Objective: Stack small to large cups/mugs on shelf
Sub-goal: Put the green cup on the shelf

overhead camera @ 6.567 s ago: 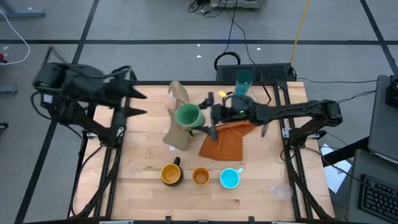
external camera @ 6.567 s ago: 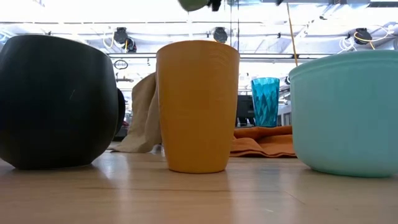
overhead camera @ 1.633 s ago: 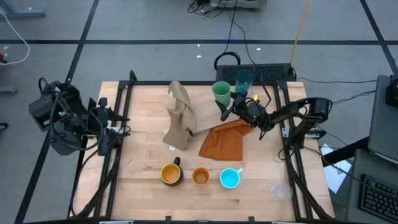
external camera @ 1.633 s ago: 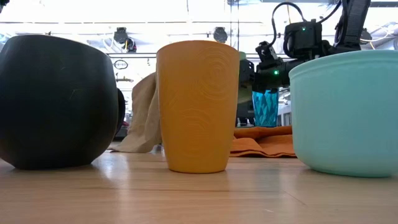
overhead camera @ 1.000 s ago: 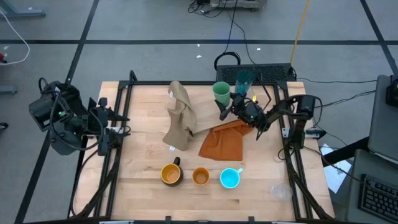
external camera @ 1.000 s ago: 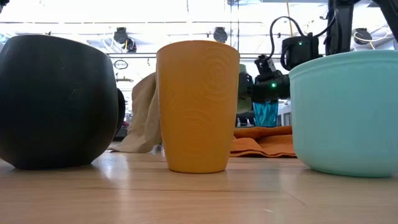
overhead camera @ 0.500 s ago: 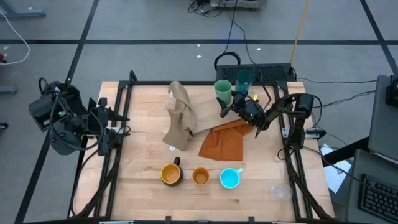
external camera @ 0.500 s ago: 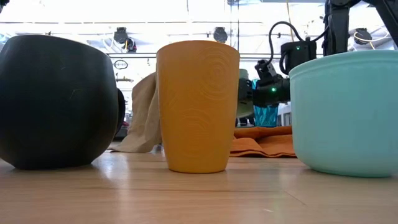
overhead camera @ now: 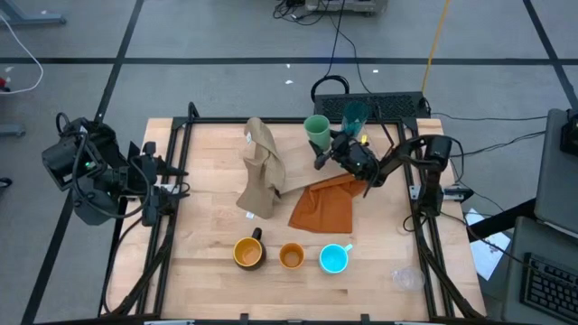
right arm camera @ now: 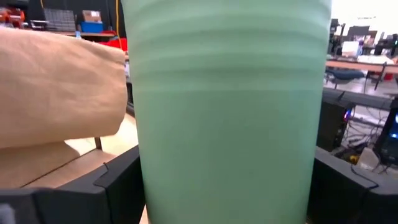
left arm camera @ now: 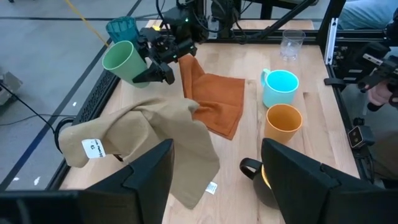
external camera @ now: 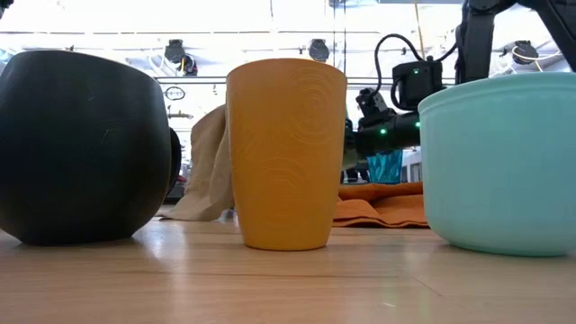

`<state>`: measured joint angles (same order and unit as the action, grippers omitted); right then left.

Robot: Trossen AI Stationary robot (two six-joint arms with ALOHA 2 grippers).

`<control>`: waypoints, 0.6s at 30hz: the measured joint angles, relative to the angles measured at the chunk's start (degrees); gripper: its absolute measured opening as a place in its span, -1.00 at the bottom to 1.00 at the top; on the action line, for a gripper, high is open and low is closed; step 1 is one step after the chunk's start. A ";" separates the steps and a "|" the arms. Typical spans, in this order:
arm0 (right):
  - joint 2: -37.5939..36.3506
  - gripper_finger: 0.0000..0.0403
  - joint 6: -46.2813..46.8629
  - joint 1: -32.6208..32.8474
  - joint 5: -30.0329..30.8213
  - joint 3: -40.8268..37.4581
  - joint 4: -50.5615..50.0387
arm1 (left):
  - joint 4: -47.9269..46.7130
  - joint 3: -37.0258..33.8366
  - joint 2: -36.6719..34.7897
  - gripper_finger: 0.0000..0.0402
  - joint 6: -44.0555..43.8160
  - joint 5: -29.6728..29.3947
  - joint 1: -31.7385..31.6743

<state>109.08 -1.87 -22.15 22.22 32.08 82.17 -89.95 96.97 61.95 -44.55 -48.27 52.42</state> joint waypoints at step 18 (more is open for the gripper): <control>4.76 0.57 -4.01 -0.04 4.82 0.41 7.66 | -0.02 0.02 1.02 0.20 -1.04 0.83 0.01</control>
<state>113.84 -5.88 -22.20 27.04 32.49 89.83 -89.97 96.99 62.97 -45.59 -47.44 52.43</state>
